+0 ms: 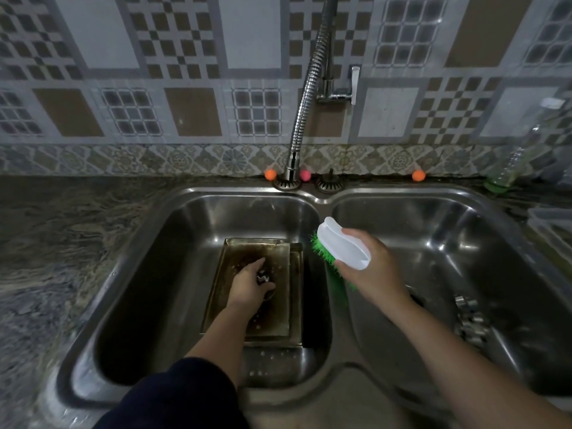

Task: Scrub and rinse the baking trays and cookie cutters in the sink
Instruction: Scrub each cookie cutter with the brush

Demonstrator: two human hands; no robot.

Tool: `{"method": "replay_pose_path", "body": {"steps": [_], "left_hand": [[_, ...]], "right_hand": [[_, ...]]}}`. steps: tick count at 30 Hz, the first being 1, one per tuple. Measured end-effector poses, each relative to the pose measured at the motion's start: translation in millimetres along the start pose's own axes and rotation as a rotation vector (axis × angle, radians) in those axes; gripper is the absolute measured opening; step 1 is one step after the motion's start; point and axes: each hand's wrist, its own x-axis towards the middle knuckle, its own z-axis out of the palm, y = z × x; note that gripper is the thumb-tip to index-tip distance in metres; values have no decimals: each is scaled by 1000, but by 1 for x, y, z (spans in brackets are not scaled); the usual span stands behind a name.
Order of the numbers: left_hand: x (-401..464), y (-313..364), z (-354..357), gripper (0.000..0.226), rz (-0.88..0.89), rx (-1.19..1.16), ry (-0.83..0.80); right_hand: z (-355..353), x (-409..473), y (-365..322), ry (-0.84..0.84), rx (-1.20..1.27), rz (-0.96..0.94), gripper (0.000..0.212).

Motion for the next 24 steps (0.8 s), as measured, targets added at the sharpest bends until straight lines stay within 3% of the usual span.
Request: {"method": "replay_pose_path", "body": {"steps": [7, 13, 18, 24], "left_hand": [[-3, 61, 3, 44, 160, 76, 63], [-5, 134, 47, 39, 371, 155, 39], [-17, 176, 117, 37, 441, 163, -116], [-34, 204, 211, 40, 381, 194, -333]], "right_hand": [[-38, -5, -1, 23, -39, 65, 58], [-105, -9, 6, 22, -125, 166, 64], [-175, -10, 20, 123, -228, 250, 63], [-254, -15, 53, 252, -227, 319, 61]]}}
